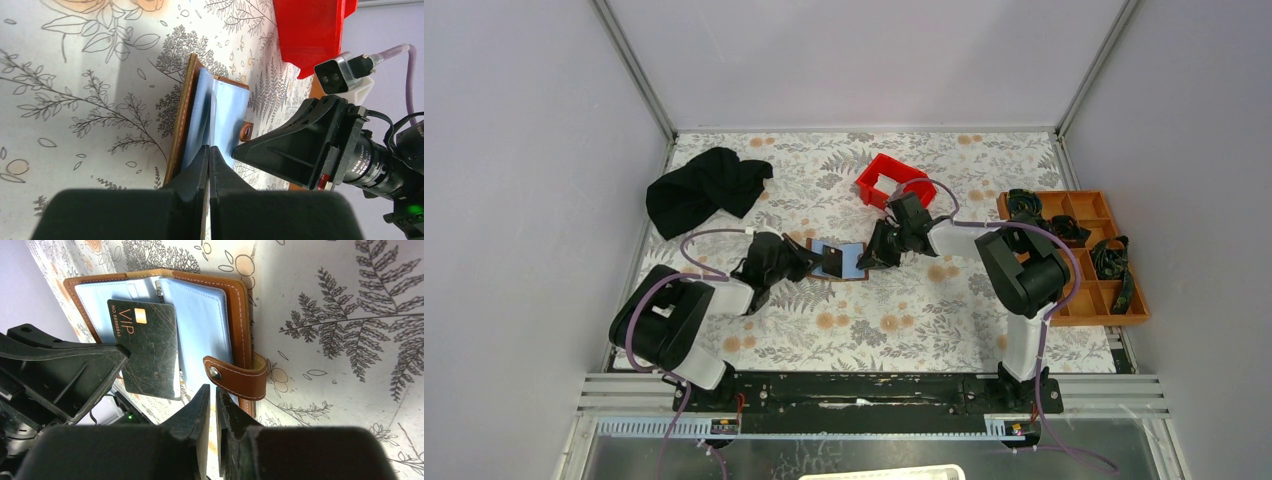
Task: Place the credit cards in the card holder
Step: Insert the credit card into the card holder.
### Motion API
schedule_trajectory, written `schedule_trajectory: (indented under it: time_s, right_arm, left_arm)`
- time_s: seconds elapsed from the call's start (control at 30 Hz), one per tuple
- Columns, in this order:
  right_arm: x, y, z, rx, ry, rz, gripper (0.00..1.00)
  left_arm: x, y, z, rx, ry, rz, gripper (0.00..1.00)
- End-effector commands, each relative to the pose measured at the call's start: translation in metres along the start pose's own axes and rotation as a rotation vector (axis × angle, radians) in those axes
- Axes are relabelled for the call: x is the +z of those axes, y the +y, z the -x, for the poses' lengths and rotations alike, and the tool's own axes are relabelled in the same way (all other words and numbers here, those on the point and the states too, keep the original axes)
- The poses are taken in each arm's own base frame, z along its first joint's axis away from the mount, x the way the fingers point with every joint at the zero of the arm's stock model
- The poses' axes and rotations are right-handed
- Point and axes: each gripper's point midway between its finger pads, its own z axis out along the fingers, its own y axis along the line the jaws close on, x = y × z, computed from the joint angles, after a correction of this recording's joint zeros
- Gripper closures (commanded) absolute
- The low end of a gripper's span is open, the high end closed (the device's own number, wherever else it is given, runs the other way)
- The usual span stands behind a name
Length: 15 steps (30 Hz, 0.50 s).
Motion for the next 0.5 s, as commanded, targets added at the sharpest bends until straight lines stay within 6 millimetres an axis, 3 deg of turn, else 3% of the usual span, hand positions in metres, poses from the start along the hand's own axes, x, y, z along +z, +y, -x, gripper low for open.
schedule_trajectory:
  time_s: [0.0, 0.47]
  right_arm:
    - [0.0, 0.002, 0.009, -0.02, -0.016, -0.01, 0.85]
    - [0.002, -0.002, 0.008, -0.039, 0.01, -0.037, 0.85]
  left_arm:
    - [0.007, -0.007, 0.007, 0.092, -0.044, 0.0, 1.0]
    - [0.013, 0.006, 0.01, 0.178, -0.086, 0.113, 1.0]
